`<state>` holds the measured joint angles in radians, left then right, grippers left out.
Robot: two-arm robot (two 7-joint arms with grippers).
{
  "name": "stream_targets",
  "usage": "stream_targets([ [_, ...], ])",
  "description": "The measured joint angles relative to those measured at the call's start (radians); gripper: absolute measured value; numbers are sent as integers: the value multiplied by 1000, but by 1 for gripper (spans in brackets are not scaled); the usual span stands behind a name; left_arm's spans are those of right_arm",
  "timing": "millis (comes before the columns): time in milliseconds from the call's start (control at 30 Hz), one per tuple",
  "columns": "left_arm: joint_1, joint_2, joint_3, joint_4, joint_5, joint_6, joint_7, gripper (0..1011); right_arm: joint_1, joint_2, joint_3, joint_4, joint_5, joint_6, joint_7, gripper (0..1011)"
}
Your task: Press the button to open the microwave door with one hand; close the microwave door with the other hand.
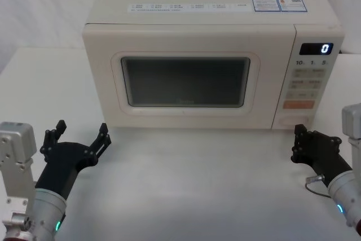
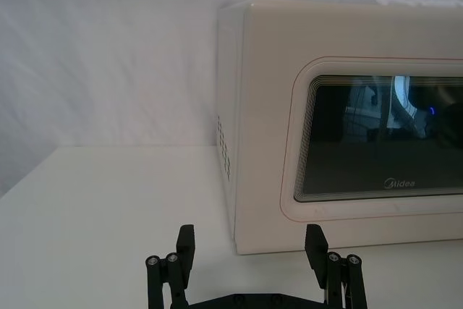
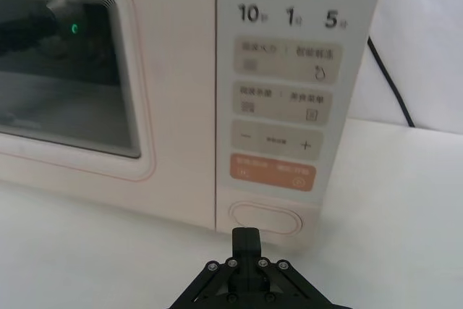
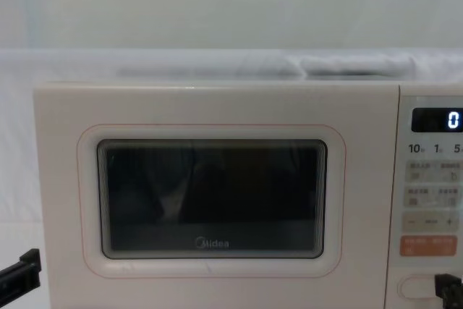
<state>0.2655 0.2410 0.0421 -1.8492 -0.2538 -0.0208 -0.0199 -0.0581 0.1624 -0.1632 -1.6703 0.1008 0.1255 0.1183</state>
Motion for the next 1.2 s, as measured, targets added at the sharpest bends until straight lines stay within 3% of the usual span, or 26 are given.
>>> stream_targets([
  [533,0,0,0,0,0,0,0,1001,67,-34,9,127,13,-47,25,0],
  [1200,0,0,0,0,0,0,0,1001,111,-56,23,208,25,-99,21,0],
])
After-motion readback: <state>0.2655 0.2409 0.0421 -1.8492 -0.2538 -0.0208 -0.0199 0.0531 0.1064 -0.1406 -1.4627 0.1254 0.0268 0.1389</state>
